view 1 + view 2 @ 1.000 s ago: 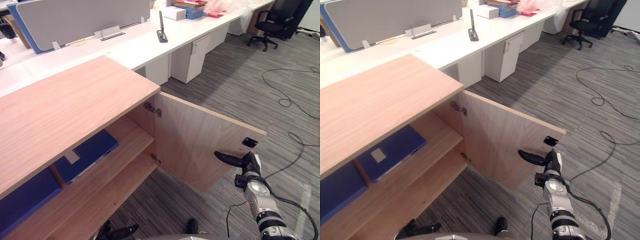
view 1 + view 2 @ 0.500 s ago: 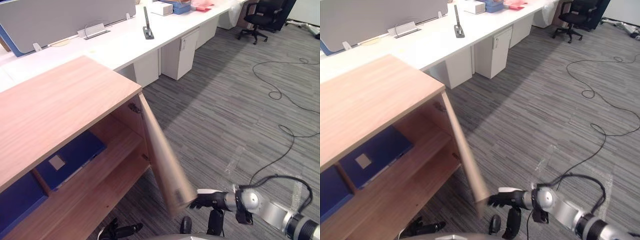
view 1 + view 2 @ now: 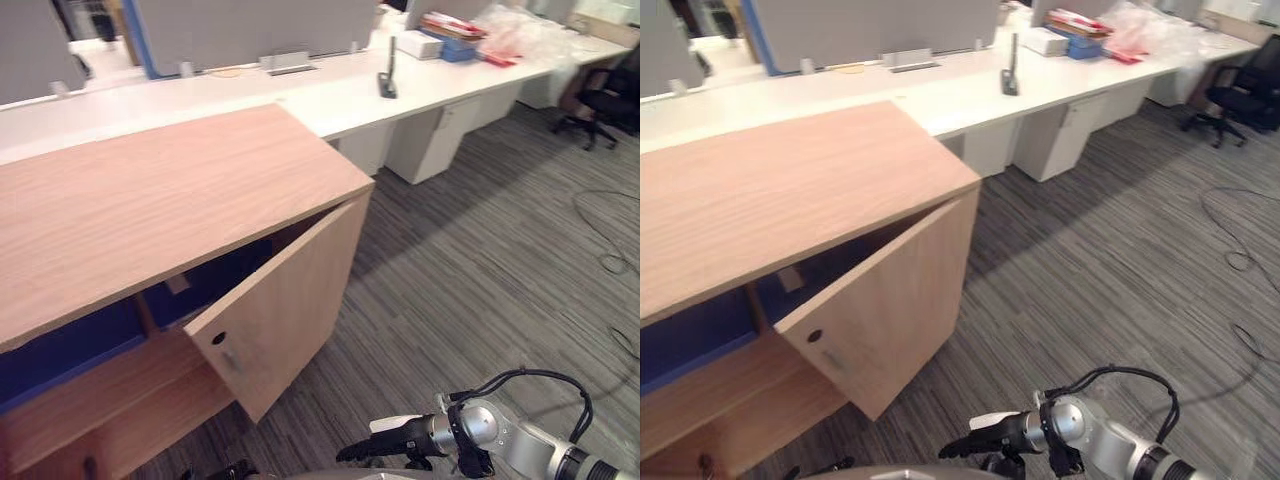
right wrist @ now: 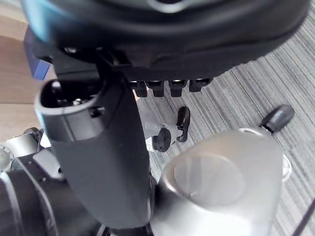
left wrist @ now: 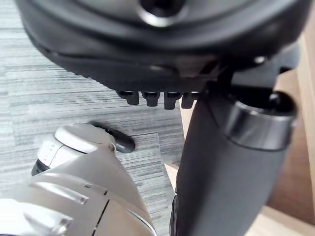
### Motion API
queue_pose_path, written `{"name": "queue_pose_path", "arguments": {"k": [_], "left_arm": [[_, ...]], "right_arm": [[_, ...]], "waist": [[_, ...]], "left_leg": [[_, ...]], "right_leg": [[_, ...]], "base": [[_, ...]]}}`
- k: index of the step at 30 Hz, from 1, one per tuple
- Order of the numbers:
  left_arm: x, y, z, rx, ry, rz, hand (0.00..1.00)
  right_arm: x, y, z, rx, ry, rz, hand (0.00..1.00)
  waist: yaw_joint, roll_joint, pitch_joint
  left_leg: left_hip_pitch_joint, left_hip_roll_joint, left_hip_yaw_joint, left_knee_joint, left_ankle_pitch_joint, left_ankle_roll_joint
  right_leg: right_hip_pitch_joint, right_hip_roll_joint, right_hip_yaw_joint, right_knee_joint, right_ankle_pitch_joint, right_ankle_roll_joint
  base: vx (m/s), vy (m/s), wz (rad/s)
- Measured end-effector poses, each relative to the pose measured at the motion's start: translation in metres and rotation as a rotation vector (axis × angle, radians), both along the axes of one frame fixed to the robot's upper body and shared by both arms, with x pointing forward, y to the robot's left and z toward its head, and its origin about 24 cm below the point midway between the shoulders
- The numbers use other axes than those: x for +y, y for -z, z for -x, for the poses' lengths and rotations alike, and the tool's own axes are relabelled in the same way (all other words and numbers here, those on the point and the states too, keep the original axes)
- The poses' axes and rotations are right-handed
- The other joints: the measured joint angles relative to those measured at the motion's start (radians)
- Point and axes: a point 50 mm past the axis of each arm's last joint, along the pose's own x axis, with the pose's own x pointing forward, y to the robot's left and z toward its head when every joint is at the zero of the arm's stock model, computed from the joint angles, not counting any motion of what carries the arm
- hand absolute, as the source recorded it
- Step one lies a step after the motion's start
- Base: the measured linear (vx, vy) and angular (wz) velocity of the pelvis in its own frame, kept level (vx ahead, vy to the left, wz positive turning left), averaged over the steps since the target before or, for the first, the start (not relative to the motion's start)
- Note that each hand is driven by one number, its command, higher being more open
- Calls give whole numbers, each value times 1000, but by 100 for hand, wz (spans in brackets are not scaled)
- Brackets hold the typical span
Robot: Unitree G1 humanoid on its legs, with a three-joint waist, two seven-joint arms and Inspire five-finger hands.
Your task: Walk over to the cabinet, pick up the folder, carry it to the office cabinet, place the folder inside the office cabinet, then close the office cabinet door
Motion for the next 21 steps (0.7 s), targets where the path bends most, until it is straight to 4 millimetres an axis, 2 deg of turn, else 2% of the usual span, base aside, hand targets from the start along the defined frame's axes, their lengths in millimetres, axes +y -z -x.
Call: {"name": "queue_pose_path", "arguments": {"k": [4,5,7,8,10,11,12,13,14,15,16,17,18,19,21], "left_arm": [[-4,1,4,9,-31,6,100],[-7,3,7,14,-50,14,100],[-15,5,13,29,-62,32,100],[-21,6,15,38,-62,48,100],[-40,10,12,38,-40,92,100],[-44,10,9,31,-14,101,100],[-45,10,7,33,15,101,100],[-45,9,2,28,63,84,100],[-43,8,-4,15,94,65,100],[-38,6,-11,-3,97,42,100],[-34,4,-21,-29,93,14,100],[-27,1,-33,-53,85,-18,100],[-26,-1,-40,-66,89,-28,100],[-25,-4,-53,-98,86,-53,100],[-34,-5,-58,-121,77,-42,100]], "right_arm": [[13,10,-12,-49,23,10,100],[15,15,-14,-35,27,16,100],[13,27,-16,-15,72,50,100],[11,41,-17,-9,166,75,100],[-1,64,-15,1,348,149,100],[-14,79,-9,14,505,211,100],[-20,85,-5,33,592,230,100],[-29,92,-2,38,784,246,100],[-35,95,-1,37,977,229,100],[-38,96,-2,27,1102,211,100],[-40,97,-2,25,1256,184,100],[-41,98,0,38,1417,158,100],[-41,100,2,54,1493,153,100],[-39,106,15,101,1594,172,100],[-38,110,24,126,1612,191,100]], "waist": [[49,9,6],[66,19,8],[80,20,9],[90,27,13],[95,64,37],[82,75,49],[72,79,49],[56,86,55],[42,91,59],[33,94,60],[23,80,66],[13,71,75],[9,48,77],[11,28,88],[9,51,81]], "left_leg": [[-29,-7,-90,7,3,2],[-37,-12,-114,7,4,3],[-38,-24,-152,10,7,1],[-39,-37,-178,19,4,6],[-51,-72,-224,79,-29,28],[-66,-118,-281,136,-55,41],[-75,-141,-312,161,-63,46],[-76,-178,-371,190,-70,57],[-82,-191,-427,205,-69,58],[-106,-198,-476,213,-66,54],[-120,-205,-522,215,-60,43],[-143,-225,-582,222,-56,30],[-146,-239,-610,225,-55,19],[-142,-255,-664,232,-64,-5],[-143,-227,-680,224,-63,-12]], "right_leg": [[30,-8,-85,0,-21,13],[37,-12,-109,0,-26,18],[57,-22,-146,3,-32,26],[73,-35,-172,8,-39,36],[63,-117,-207,180,-125,60],[45,-211,-208,369,-194,54],[33,-252,-192,452,-217,21],[8,-306,-106,582,-229,-26],[-23,-303,35,644,-261,-33],[-45,-262,145,638,-323,-18],[-58,-204,271,603,-368,7],[-55,-147,408,525,-389,42],[-45,-138,450,477,-382,49],[23,-137,429,398,-416,126],[42,-113,384,380,-411,118]], "base": [[34,36,72],[64,43,66],[81,61,64],[113,95,67],[137,172,91],[98,175,113],[150,255,162],[150,118,158],[166,96,173],[112,-97,153],[61,-196,162],[51,-237,144],[28,-366,162],[29,-332,114],[19,-280,71]]}}
